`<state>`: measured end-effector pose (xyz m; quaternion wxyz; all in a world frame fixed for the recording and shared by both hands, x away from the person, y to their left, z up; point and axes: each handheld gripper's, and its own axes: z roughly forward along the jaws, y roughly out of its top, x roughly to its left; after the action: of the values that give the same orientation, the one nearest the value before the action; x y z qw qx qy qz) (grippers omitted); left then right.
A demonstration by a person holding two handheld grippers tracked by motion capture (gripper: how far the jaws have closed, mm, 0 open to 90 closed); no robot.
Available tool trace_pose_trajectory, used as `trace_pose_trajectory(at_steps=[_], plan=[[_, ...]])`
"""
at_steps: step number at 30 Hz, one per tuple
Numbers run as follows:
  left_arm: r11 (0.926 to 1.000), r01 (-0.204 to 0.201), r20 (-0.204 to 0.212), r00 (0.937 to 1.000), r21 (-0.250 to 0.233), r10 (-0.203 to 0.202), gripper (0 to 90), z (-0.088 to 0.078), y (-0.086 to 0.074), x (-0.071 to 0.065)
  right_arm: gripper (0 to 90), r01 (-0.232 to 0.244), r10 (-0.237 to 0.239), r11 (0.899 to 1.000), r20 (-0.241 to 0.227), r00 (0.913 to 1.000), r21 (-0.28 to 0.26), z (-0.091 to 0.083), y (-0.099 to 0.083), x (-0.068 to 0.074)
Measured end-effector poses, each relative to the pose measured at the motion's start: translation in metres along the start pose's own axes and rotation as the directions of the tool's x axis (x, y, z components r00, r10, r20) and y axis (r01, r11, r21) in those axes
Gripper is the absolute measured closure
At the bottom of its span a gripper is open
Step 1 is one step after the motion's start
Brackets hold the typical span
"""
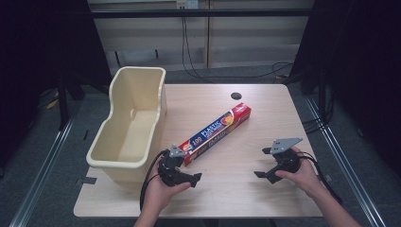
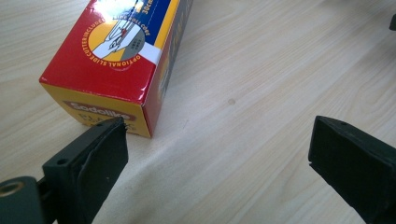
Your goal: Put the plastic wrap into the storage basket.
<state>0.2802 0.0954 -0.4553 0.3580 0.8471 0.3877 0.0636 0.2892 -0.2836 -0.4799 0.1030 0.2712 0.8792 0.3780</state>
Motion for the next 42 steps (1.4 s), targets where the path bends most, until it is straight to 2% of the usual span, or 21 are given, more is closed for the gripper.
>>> trace_pose_trajectory(at_steps=[3,4,5,6,7,9,13,14,18,21,22,23,24,25,33,35,38,39,41,42], plan=[[1.0,0.002,0.011,0.9999,-0.003,-0.002,5.0,0.0,0.002,0.0,3.8,-0.012,0.012,1.0,0.011,0.9999,0.002,-0.003,-0.001,0.0],[0.9999,-0.009,0.014,0.9999,0.014,0.009,5.1,-0.001,0.007,0.001,3.9,-0.012,0.012,1.0,0.005,0.9999,-0.004,-0.004,-0.001,0.0],[1.0,-0.003,0.017,0.9999,0.005,0.003,5.1,0.0,0.008,0.0,4.0,-0.016,0.016,1.0,0.002,0.9999,-0.002,-0.005,-0.002,0.0],[0.9998,-0.013,0.011,0.9999,0.013,0.013,5.1,0.0,0.01,0.001,4.3,-0.012,0.012,1.0,0.001,0.9999,-0.002,-0.006,-0.002,0.0],[0.9999,-0.011,0.02,0.9997,0.007,0.011,5.1,0.001,0.012,0.0,4.3,-0.015,0.015,1.0,0.014,0.9998,-0.004,-0.007,-0.002,0.001],[0.9997,-0.021,0.039,0.999,0.012,0.02,5.1,0.002,0.018,0.0,4.3,-0.028,0.028,1.0,0.009,0.9996,0.001,-0.008,-0.002,0.001],[0.9978,-0.053,0.027,0.9983,0.041,0.052,5.1,0.004,0.032,-0.001,4.3,-0.023,0.023,1.0,0.01,0.9997,-0.003,-0.01,-0.004,0.001],[0.9986,-0.044,0.04,0.9983,0.03,0.043,5.1,0.005,0.035,-0.001,4.3,-0.022,0.022,1.0,0.015,0.9996,-0.003,-0.01,-0.004,0.001],[0.9972,-0.062,0.037,0.9975,0.042,0.061,5.1,0.009,0.051,0.001,4.5,-0.025,0.026,1.0,0.013,0.9996,-0.018,-0.013,-0.003,0.002],[0.9959,-0.074,0.033,0.9968,0.052,0.072,5.2,0.017,0.061,0.004,4.5,-0.024,0.025,0.999,0.013,0.9996,-0.02,-0.013,-0.004,0.003],[0.9962,-0.069,0.04,0.997,0.054,0.067,5.3,0.02,0.064,0.005,4.6,-0.022,0.022,1.0,0.018,0.9996,-0.019,-0.013,-0.004,0.003],[0.9964,-0.066,0.028,0.9975,0.052,0.065,5.3,0.024,0.068,0.005,4.6,-0.022,0.023,1.0,0.02,0.9995,-0.019,-0.013,-0.004,0.003],[0.9969,-0.063,0.04,0.9973,0.048,0.061,5.5,0.027,0.071,0.006,4.5,-0.024,0.024,1.0,0.018,0.9996,-0.018,-0.014,-0.005,0.003],[0.9961,-0.069,0.032,0.9972,0.055,0.067,5.6,0.03,0.074,0.006,4.5,-0.021,0.021,1.0,0.017,0.9996,-0.017,-0.014,-0.005,0.003],[0.9954,-0.082,0.054,0.9954,0.049,0.08,6.0,0.055,0.1,0.007,4.6,-0.032,0.032,0.999,0.018,0.9993,-0.029,-0.017,-0.007,0.001],[0.9963,-0.075,0.053,0.9959,0.043,0.073,6.0,0.06,0.104,0.007,4.6,-0.031,0.031,0.999,0.019,0.9993,-0.029,-0.018,-0.008,0.001],[0.9939,-0.096,0.046,0.9945,0.054,0.094,6.1,0.066,0.11,0.01,4.6,-0.032,0.033,0.999,0.014,0.9994,-0.029,-0.018,-0.008,0.001],[0.9955,-0.085,0.035,0.9959,0.044,0.083,6.2,0.068,0.112,0.01,4.7,-0.032,0.032,0.999,0.014,0.9994,-0.028,-0.018,-0.008,0.001],[0.9945,-0.094,0.033,0.9952,0.046,0.092,6.3,0.072,0.117,0.013,4.7,-0.03,0.031,0.999,0.014,0.9994,-0.032,-0.018,-0.008,0.001],[0.9957,-0.082,0.031,0.9962,0.043,0.081,6.6,0.073,0.119,0.014,4.8,-0.031,0.031,0.999,0.014,0.9994,-0.032,-0.018,-0.008,0.001]])
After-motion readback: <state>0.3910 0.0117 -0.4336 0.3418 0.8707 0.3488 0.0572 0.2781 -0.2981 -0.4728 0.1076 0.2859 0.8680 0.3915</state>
